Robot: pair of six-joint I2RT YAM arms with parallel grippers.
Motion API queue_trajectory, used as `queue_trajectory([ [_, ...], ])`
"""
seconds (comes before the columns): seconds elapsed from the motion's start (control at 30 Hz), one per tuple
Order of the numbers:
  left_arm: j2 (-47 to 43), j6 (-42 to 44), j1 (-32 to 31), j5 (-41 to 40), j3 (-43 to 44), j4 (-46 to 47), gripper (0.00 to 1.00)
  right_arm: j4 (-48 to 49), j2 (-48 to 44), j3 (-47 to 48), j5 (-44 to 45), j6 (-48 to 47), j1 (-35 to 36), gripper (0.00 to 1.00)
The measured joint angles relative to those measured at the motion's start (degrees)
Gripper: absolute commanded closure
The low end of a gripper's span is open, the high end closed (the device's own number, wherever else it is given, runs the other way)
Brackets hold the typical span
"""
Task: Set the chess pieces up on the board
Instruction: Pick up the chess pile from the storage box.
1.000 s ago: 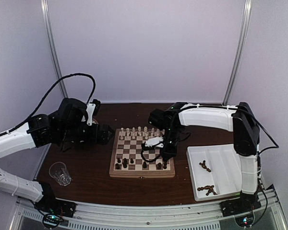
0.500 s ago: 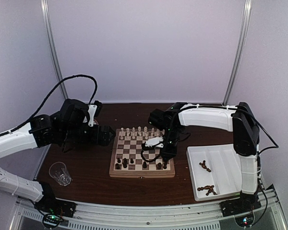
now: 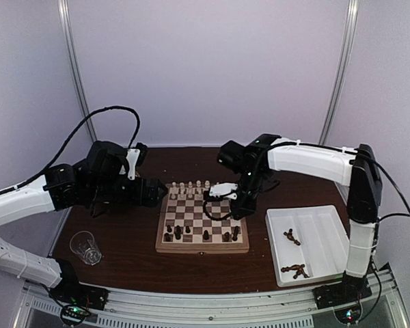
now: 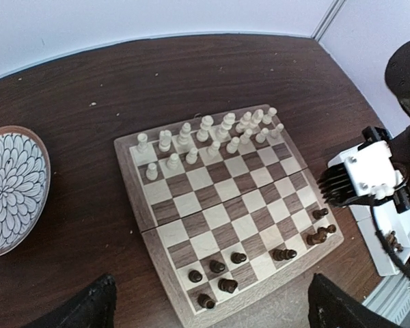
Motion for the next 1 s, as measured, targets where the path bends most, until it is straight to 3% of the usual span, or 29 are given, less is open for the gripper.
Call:
queue_trajectory([
  [0.2, -4.02, 0.59, -0.02, 2.01, -7.63, 10.47, 0.03, 3.8, -19.34, -13.22, 0.33, -0.09, -6.36, 0.77],
  [0.37, -4.66, 0.79, 0.0, 3.72, -11.74, 16.59, 0.12, 5.57, -29.79, -26.77, 1.14, -0.2, -15.91, 0.77],
  [0.63, 3.78, 1.51, 0.0, 9.01, -4.52, 17.51, 0.15, 6.73, -30.36, -42.07, 3.23, -0.61, -17.99, 0.76],
  [1.0, 5.01, 1.4, 0.0, 12.46, -3.26, 17.66, 0.16, 9.84, -25.16, -42.8, 5.09, -0.63, -17.97, 0.76],
])
